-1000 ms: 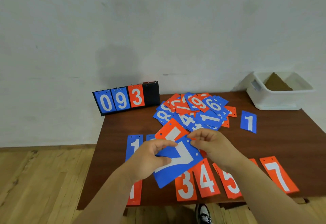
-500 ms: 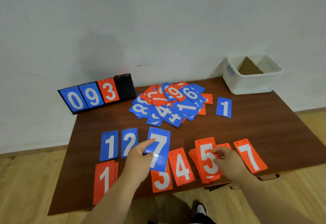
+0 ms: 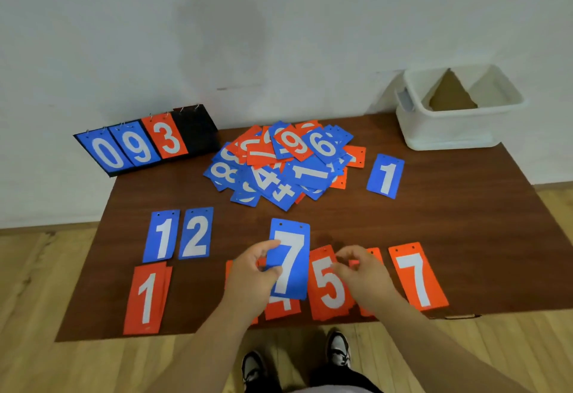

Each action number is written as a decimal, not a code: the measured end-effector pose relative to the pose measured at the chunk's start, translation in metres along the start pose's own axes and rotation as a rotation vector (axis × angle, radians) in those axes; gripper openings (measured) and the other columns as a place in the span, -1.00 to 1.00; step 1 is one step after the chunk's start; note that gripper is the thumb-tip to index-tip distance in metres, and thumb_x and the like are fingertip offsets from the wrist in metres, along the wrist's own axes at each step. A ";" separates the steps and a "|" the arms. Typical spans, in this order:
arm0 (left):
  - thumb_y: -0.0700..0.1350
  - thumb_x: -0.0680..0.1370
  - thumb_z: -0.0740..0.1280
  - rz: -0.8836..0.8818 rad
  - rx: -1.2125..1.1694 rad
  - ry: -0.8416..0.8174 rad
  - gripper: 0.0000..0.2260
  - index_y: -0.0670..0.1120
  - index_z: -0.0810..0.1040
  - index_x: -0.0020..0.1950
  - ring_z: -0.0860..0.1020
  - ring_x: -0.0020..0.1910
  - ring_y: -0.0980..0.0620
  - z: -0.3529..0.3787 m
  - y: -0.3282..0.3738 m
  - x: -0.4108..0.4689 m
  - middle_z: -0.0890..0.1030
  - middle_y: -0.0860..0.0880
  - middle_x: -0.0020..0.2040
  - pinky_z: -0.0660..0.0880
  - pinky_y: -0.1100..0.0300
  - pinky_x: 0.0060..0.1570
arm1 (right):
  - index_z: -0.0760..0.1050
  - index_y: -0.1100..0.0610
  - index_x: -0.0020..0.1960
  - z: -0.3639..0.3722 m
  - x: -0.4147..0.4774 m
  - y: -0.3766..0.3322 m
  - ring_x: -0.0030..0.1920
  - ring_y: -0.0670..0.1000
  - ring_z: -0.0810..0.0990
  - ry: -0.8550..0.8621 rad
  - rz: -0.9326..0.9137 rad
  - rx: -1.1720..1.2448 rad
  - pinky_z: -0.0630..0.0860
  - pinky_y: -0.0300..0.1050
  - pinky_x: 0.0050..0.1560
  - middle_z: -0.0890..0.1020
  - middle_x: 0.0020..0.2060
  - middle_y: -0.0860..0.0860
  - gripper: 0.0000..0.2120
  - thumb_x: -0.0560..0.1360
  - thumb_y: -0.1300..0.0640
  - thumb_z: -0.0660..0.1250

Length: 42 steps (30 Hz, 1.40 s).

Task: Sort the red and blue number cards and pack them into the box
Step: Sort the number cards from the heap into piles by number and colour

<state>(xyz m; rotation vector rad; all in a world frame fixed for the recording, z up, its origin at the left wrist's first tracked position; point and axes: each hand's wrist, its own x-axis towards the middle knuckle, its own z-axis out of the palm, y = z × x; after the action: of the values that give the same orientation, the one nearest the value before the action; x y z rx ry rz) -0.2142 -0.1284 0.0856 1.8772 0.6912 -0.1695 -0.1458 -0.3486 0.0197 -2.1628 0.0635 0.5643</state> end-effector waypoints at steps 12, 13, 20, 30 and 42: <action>-0.24 0.58 0.42 0.064 -0.036 -0.098 -0.62 0.14 0.56 0.31 0.56 0.07 0.26 0.081 0.038 0.010 0.58 0.17 0.17 0.51 0.44 -0.19 | 0.62 -0.06 0.09 -0.073 0.023 -0.013 -0.14 -0.02 0.66 -0.166 -0.042 0.313 0.60 -0.18 -0.20 0.66 -0.10 0.02 -0.74 0.54 0.28 0.42; -0.20 0.59 0.42 0.057 -0.016 -0.097 -0.63 0.15 0.55 0.31 0.57 0.09 0.22 0.082 0.039 0.012 0.59 0.16 0.17 0.52 0.40 -0.19 | 0.61 -0.07 0.10 -0.080 0.030 -0.010 -0.12 -0.06 0.67 -0.137 -0.041 0.279 0.62 -0.21 -0.19 0.66 -0.08 -0.02 -0.74 0.55 0.27 0.42; -0.04 0.61 0.41 0.039 0.215 -0.046 -0.62 0.16 0.47 0.40 0.52 0.05 0.25 0.069 0.026 0.037 0.53 0.20 0.15 0.40 0.42 -0.16 | 0.55 -0.06 0.21 -0.136 0.109 0.035 -0.04 -0.06 0.61 0.051 -0.015 -0.089 0.58 -0.17 -0.13 0.62 0.16 -0.02 -0.71 0.60 0.26 0.34; 0.02 0.62 0.37 0.068 0.452 -0.092 -0.58 0.15 0.41 0.47 0.51 0.17 0.17 0.056 0.023 0.106 0.50 0.15 0.25 0.49 0.25 0.07 | 0.51 -0.05 0.29 -0.129 0.145 0.062 0.19 0.05 0.57 0.033 0.097 -0.502 0.66 0.02 0.06 0.48 0.28 0.01 -0.68 0.55 0.01 0.42; 0.13 0.56 0.43 0.397 0.740 -0.140 -0.42 0.05 0.35 0.54 0.35 0.44 -0.07 0.056 0.067 0.246 0.38 0.00 0.46 0.41 -0.03 0.37 | 0.28 0.01 0.49 -0.106 0.236 -0.005 0.28 0.28 0.44 0.240 0.490 -0.319 0.52 0.15 0.24 0.31 0.36 0.18 -0.22 0.41 -0.28 0.48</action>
<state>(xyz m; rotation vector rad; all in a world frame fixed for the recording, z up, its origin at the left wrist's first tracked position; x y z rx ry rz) 0.0346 -0.1013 0.0125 2.6342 0.1380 -0.3261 0.1066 -0.3912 -0.0204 -2.5305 0.6907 0.6154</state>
